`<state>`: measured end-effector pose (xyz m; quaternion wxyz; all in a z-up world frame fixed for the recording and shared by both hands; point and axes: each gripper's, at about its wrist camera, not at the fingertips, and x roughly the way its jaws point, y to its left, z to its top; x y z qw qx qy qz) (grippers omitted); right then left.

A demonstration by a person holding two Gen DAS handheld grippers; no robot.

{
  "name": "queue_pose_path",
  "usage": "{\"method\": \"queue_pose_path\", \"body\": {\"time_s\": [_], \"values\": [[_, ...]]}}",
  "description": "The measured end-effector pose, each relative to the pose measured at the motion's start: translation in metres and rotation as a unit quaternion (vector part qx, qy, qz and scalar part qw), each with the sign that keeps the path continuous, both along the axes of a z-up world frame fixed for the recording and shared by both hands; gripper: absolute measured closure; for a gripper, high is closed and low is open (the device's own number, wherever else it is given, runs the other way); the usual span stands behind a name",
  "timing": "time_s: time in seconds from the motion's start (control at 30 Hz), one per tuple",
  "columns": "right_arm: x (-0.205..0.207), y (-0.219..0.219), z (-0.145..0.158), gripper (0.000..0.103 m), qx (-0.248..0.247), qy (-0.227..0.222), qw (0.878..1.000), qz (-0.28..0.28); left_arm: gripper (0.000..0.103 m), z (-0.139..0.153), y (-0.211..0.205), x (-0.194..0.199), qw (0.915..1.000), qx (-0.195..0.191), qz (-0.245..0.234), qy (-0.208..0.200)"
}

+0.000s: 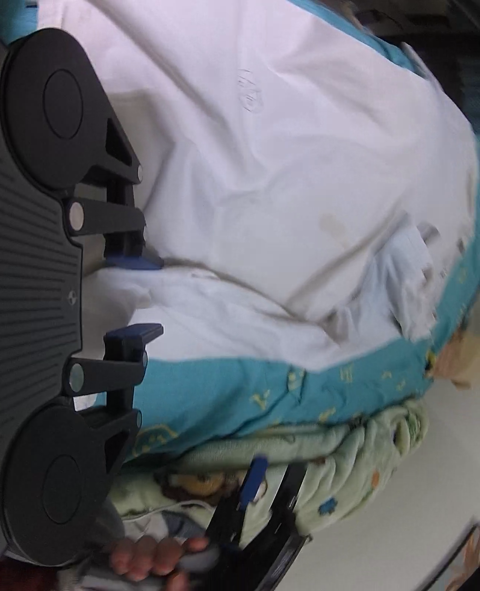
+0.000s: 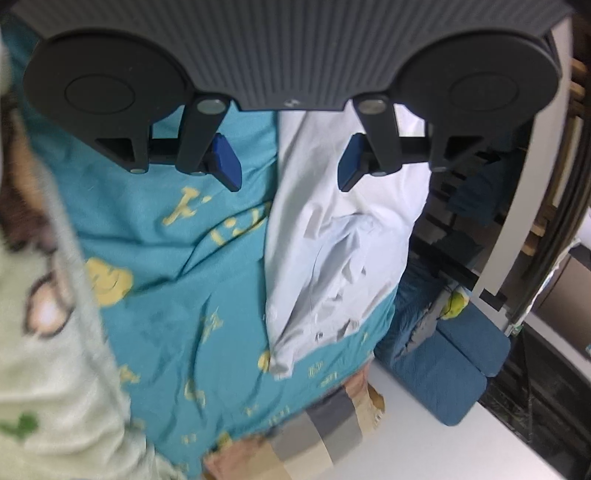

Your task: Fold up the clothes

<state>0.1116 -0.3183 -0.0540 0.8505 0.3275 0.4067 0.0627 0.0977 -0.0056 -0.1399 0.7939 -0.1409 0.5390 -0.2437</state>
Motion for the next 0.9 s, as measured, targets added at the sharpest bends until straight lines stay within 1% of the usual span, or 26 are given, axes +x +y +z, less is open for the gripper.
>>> {"method": "queue_pose_path", "body": {"time_s": [0.07, 0.17, 0.27, 0.33, 0.4, 0.47, 0.53, 0.63, 0.67, 0.73, 0.83, 0.9], "values": [[0.019, 0.0, -0.005, 0.042, 0.004, 0.008, 1.0, 0.001, 0.055, 0.011, -0.008, -0.005, 0.9993, -0.009, -0.023, -0.029], [0.049, 0.002, -0.012, 0.042, -0.002, 0.011, 1.0, 0.005, 0.048, 0.019, -0.027, -0.017, 0.9962, -0.013, -0.063, -0.058], [0.079, 0.004, -0.019, 0.042, -0.009, 0.014, 1.0, 0.009, 0.044, 0.011, -0.041, -0.03, 0.9942, 0.011, -0.081, -0.07], [0.099, 0.005, -0.024, 0.042, -0.013, 0.016, 1.0, 0.011, 0.044, 0.0, -0.039, -0.033, 0.9945, 0.028, -0.078, -0.063], [0.119, 0.006, -0.029, 0.042, -0.017, 0.018, 1.0, 0.014, 0.044, -0.013, -0.035, -0.03, 0.9952, 0.05, -0.076, -0.036], [0.129, 0.008, -0.036, 0.042, -0.016, 0.023, 0.999, 0.02, 0.044, -0.026, -0.028, -0.026, 0.9948, 0.067, -0.076, -0.004], [0.132, 0.006, -0.042, 0.042, -0.007, 0.03, 0.999, 0.021, 0.044, -0.033, -0.029, -0.022, 0.9941, 0.058, -0.09, 0.021], [0.132, 0.0, -0.043, 0.042, -0.007, 0.022, 1.0, 0.02, 0.048, -0.034, -0.03, -0.02, 0.9935, 0.067, -0.09, 0.018], [0.133, -0.002, -0.043, 0.042, -0.006, 0.019, 1.0, 0.018, 0.051, -0.03, -0.026, -0.019, 0.9949, 0.057, -0.083, 0.013], [0.135, -0.009, -0.046, 0.042, 0.008, 0.008, 1.0, 0.004, 0.051, -0.021, -0.017, -0.017, 0.997, 0.038, -0.068, 0.001], [0.149, -0.015, -0.049, 0.042, 0.029, -0.01, 0.999, -0.01, 0.047, -0.008, -0.004, -0.013, 0.9988, 0.008, -0.045, -0.017], [0.167, -0.016, -0.047, 0.043, 0.017, -0.022, 1.0, -0.011, 0.044, 0.003, 0.008, -0.008, 0.9986, -0.024, -0.02, -0.043]]}}
